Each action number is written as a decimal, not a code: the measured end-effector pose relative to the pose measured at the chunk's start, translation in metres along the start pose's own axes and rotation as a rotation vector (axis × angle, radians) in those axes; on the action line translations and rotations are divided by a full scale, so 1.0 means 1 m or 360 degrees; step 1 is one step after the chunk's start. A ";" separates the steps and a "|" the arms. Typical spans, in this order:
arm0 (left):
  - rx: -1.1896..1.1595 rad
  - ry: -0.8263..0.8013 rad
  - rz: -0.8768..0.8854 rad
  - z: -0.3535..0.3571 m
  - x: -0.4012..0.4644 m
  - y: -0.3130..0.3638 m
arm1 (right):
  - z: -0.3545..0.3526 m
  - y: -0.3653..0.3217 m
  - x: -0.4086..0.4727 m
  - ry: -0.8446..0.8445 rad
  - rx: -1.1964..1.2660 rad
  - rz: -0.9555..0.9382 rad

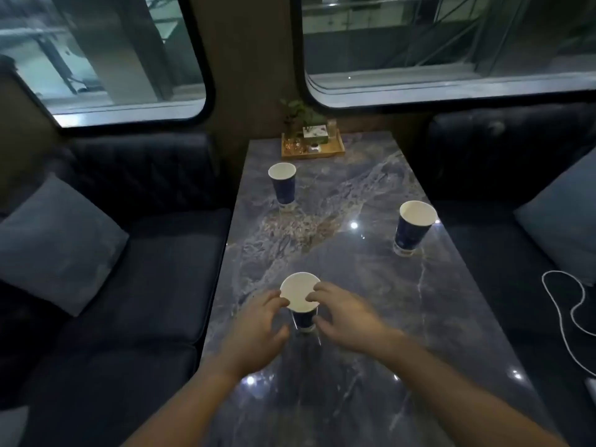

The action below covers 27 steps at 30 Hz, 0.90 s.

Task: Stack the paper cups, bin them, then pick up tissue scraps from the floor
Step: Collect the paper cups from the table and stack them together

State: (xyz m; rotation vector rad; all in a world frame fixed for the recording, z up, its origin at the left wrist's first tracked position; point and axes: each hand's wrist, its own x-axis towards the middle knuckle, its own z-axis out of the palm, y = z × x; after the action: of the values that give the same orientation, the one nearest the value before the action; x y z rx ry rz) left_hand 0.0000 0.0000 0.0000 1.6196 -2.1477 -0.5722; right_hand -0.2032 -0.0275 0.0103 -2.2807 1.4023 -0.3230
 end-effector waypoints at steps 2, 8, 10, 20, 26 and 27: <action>-0.0056 0.0012 0.0055 0.001 -0.005 0.001 | 0.007 0.000 -0.002 0.0051 -0.0013 0.0002; -0.0130 -0.0004 -0.0075 0.027 -0.009 -0.036 | 0.053 0.010 0.020 -0.0238 -0.0136 0.0217; -0.0226 0.0026 -0.0142 0.034 -0.011 -0.038 | 0.060 0.012 0.019 -0.0073 -0.0138 0.0224; -0.0674 -0.0025 -0.0403 0.037 -0.011 -0.035 | 0.059 -0.026 -0.007 0.0545 0.1708 0.0577; -0.0615 -0.0122 -0.0397 0.046 -0.006 -0.030 | 0.049 -0.027 -0.013 0.0615 0.1839 0.0591; -0.0634 -0.0130 -0.0394 0.048 -0.005 -0.030 | 0.049 -0.026 -0.013 0.0613 0.1848 0.0593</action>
State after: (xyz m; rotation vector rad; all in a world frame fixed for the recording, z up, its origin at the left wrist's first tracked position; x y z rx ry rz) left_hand 0.0001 0.0017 -0.0567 1.6600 -1.7485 -1.0818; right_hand -0.1685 0.0063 -0.0195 -1.0240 1.2456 -1.1312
